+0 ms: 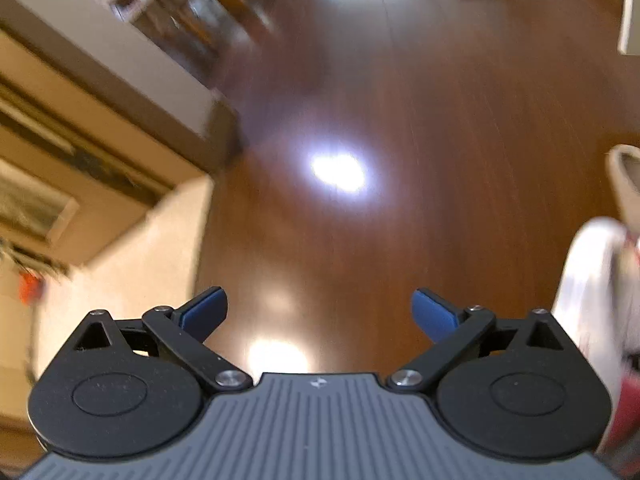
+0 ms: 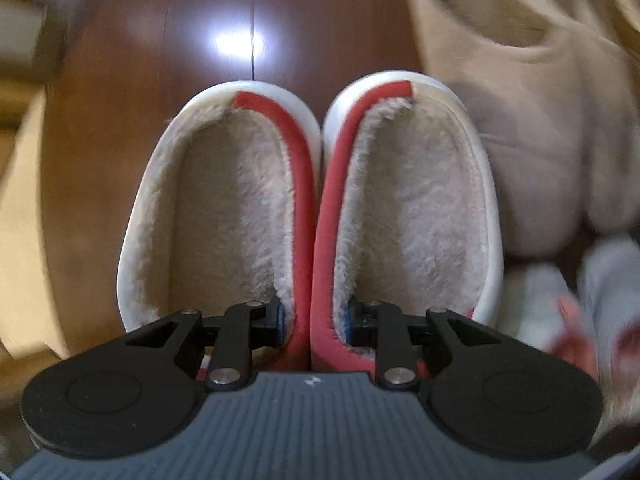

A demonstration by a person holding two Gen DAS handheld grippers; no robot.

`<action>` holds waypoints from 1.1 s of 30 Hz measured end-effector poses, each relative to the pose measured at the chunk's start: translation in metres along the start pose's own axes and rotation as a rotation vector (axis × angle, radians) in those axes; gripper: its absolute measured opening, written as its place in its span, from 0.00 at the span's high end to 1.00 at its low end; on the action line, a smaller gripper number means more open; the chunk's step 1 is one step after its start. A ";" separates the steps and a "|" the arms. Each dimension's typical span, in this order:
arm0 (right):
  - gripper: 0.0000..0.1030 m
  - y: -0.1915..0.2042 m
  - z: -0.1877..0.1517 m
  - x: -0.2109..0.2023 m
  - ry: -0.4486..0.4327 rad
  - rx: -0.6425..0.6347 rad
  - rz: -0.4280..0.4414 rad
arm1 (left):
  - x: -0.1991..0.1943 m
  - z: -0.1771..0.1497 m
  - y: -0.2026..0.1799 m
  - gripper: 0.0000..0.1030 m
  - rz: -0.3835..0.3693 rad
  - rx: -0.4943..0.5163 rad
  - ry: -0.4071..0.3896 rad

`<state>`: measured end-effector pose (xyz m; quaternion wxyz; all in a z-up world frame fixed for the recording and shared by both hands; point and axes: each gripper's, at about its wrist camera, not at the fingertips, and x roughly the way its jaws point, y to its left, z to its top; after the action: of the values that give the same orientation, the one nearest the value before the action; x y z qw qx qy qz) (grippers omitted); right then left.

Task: Organize scattered shoes
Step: 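Lift the red-grey slipper pair and carry it into the white cabinet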

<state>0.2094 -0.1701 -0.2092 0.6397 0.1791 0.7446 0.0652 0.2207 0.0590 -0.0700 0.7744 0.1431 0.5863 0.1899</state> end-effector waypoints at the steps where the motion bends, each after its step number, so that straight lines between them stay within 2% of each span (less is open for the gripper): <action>1: 0.79 -0.005 0.000 -0.019 -0.012 0.050 0.021 | -0.010 0.001 -0.001 0.04 -0.016 -0.006 0.015; 2: 0.79 -0.012 0.000 -0.045 -0.034 0.105 0.041 | -0.026 0.002 -0.001 0.04 -0.044 -0.015 0.030; 3: 0.79 -0.021 0.000 -0.081 -0.066 0.172 0.060 | -0.056 0.007 -0.002 0.04 -0.102 -0.024 0.033; 5: 0.79 -0.039 0.001 -0.146 -0.135 0.272 0.065 | -0.098 0.017 -0.008 0.04 -0.176 0.017 -0.002; 6: 0.79 -0.047 0.000 -0.181 -0.177 0.314 0.056 | -0.140 0.029 -0.019 0.04 -0.233 0.096 -0.050; 8: 0.79 -0.066 -0.003 -0.254 -0.272 0.396 0.026 | -0.181 0.040 -0.032 0.04 -0.275 0.197 -0.108; 9: 0.79 -0.075 -0.005 -0.288 -0.318 0.434 0.009 | -0.215 0.049 -0.046 0.04 -0.296 0.285 -0.161; 11: 0.78 -0.090 -0.009 -0.345 -0.394 0.494 -0.017 | -0.265 0.060 -0.071 0.04 -0.310 0.412 -0.263; 12: 0.78 -0.100 -0.013 -0.388 -0.451 0.537 -0.037 | -0.287 0.065 -0.083 0.04 -0.317 0.469 -0.316; 15: 0.78 -0.125 -0.021 -0.479 -0.593 0.636 -0.079 | -0.336 0.080 -0.121 0.04 -0.365 0.599 -0.474; 17: 0.78 -0.140 -0.024 -0.523 -0.675 0.701 -0.106 | -0.345 0.089 -0.144 0.05 -0.417 0.663 -0.542; 19: 0.78 -0.152 -0.022 -0.550 -0.731 0.758 -0.144 | -0.352 0.099 -0.184 0.06 -0.501 0.791 -0.661; 21: 0.78 -0.165 -0.016 -0.572 -0.777 0.827 -0.201 | -0.353 0.105 -0.212 0.06 -0.568 0.894 -0.741; 24: 0.78 -0.183 -0.005 -0.584 -0.818 0.910 -0.269 | -0.343 0.114 -0.262 0.07 -0.678 1.068 -0.880; 25: 0.78 -0.187 -0.002 -0.587 -0.826 0.937 -0.290 | -0.339 0.118 -0.277 0.12 -0.703 1.113 -0.918; 26: 0.78 -0.193 0.002 -0.590 -0.832 0.960 -0.309 | -0.338 0.122 -0.287 0.17 -0.724 1.132 -0.925; 28: 0.78 -0.203 0.009 -0.594 -0.844 1.004 -0.342 | -0.334 0.138 -0.310 0.17 -0.802 1.156 -0.926; 30: 0.78 -0.216 0.015 -0.596 -0.848 1.042 -0.380 | -0.333 0.153 -0.333 0.17 -0.911 1.156 -0.940; 33: 0.77 -0.222 0.022 -0.592 -0.848 1.059 -0.466 | -0.335 0.159 -0.358 0.11 -0.985 1.144 -0.908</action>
<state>0.2593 -0.5855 0.2646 0.6985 0.3115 0.3825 -0.5184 0.3383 -0.4131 0.0997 0.7362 0.3015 0.2220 -0.5637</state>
